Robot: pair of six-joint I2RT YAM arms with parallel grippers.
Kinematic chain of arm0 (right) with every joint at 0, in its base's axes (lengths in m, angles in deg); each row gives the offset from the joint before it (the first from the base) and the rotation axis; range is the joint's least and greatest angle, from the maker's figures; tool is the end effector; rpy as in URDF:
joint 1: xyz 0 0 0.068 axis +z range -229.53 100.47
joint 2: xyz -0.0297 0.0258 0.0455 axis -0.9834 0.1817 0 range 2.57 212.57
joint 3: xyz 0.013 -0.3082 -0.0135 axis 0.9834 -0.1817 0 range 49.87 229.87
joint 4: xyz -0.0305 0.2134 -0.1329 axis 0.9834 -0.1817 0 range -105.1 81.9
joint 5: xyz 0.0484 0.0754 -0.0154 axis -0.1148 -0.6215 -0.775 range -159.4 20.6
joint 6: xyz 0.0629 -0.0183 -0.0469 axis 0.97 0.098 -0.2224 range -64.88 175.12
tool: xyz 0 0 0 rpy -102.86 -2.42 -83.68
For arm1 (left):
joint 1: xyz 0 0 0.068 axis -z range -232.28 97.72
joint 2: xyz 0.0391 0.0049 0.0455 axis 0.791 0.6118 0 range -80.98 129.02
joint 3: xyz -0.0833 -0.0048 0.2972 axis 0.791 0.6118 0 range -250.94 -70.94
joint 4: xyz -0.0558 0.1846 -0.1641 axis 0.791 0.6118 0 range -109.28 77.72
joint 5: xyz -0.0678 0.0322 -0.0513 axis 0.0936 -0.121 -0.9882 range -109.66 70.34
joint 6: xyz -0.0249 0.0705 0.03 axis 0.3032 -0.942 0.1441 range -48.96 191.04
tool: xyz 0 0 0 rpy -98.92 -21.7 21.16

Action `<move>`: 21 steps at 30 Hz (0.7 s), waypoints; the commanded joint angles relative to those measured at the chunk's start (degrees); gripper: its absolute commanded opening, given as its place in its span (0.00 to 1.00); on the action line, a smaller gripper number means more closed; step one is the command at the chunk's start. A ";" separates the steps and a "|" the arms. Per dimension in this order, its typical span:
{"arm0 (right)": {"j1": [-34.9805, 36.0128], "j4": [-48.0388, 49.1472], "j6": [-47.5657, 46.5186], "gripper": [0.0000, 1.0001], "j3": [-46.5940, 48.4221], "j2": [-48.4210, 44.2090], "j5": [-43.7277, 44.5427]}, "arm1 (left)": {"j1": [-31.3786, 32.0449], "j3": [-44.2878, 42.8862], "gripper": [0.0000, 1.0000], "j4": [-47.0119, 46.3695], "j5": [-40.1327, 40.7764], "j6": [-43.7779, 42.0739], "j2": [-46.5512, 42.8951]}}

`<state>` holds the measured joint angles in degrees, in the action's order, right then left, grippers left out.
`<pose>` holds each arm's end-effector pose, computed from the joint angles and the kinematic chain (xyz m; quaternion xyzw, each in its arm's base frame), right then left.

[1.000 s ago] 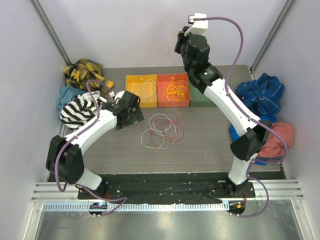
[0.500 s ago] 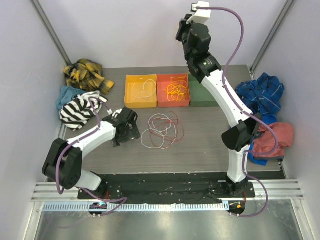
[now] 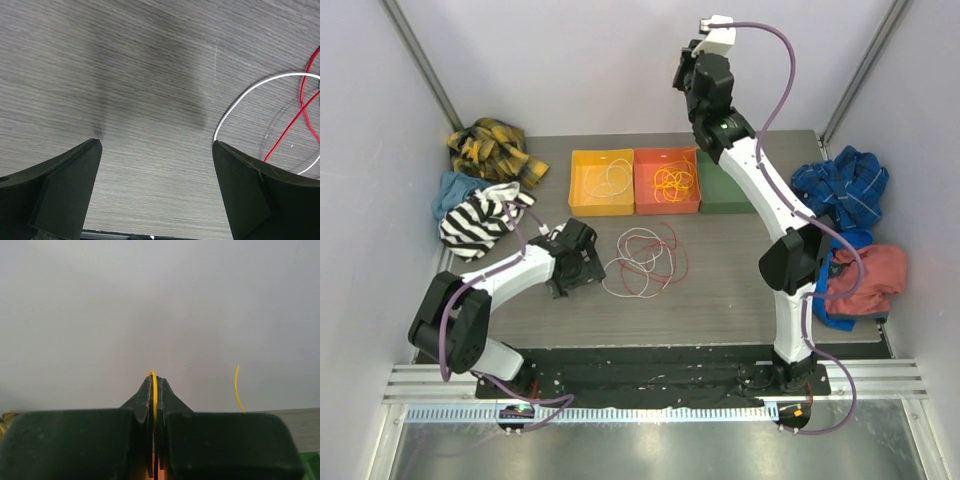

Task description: Untangle the cables

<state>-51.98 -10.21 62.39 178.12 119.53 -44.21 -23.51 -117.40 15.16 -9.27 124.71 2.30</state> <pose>0.4673 0.2104 0.5088 0.0520 0.6520 0.0874 0.7513 0.2301 -0.1120 0.1839 -0.2262 0.9563 -0.0396 0.1808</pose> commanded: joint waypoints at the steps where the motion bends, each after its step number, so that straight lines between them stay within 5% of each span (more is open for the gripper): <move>1: -0.22 4.92 2.31 0.01 -4.40 1.42 -1.81 | 0.14 -0.04 0.99 -2.71 -1.16 0.65 0.65; 21: 3.99 9.40 9.43 0.01 -23.92 -0.34 -5.50 | 2.07 0.84 0.97 -5.52 -3.36 1.35 1.88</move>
<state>-50.21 -5.36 70.70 154.71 122.86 -49.22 -22.13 -117.00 11.79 -11.80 125.04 3.61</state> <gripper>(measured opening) 0.031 0.976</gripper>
